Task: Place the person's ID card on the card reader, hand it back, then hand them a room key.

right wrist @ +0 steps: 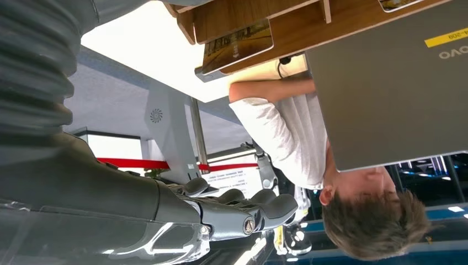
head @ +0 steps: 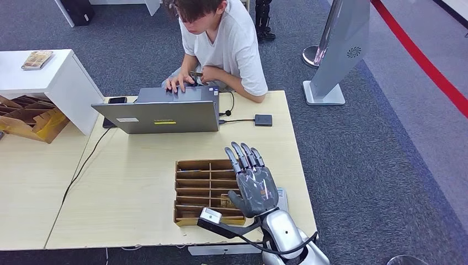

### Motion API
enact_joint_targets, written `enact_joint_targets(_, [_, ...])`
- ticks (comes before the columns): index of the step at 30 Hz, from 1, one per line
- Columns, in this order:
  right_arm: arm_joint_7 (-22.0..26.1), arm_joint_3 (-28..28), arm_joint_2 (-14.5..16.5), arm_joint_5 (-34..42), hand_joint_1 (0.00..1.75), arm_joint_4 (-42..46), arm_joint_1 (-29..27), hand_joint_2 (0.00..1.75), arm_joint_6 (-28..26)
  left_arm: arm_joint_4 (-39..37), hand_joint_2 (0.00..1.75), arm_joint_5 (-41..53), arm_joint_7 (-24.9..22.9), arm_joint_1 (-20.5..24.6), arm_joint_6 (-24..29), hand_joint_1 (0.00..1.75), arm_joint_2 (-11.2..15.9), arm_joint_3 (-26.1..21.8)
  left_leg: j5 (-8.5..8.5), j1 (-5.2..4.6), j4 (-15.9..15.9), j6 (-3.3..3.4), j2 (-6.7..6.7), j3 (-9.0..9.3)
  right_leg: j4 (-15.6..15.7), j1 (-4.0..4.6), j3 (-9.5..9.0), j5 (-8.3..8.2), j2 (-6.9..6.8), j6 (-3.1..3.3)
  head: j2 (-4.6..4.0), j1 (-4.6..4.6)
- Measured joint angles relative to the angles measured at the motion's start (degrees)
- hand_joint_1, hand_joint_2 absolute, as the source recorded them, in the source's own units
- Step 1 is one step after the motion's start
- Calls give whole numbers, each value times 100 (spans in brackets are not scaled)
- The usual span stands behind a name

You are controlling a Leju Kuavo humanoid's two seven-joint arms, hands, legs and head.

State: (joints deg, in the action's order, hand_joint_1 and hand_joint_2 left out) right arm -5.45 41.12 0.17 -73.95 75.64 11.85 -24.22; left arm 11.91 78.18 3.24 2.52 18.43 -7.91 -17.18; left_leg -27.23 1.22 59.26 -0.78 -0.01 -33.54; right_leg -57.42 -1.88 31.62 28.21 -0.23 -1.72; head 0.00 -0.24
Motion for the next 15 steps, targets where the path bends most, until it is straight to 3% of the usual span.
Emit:
enact_joint_targets(7, [-73,-74,1,35,1,-92,7,175,31,4,175,1,1,3,-8,0,15,36,0,0,0,0,0,0,0,0,0,0,0,0,0,0])
enact_joint_targets(11, [-96,-140,2,79,13,-148,13,175,46,13,175,4,1,9,-18,0,16,38,0,0,0,0,0,0,0,0,0,0,0,0,0,0])
enact_joint_targets(15, [-97,-186,2,124,10,-204,18,175,82,13,175,14,1,30,-38,0,17,42,0,0,0,0,0,-1,0,0,0,0,0,0,0,0])
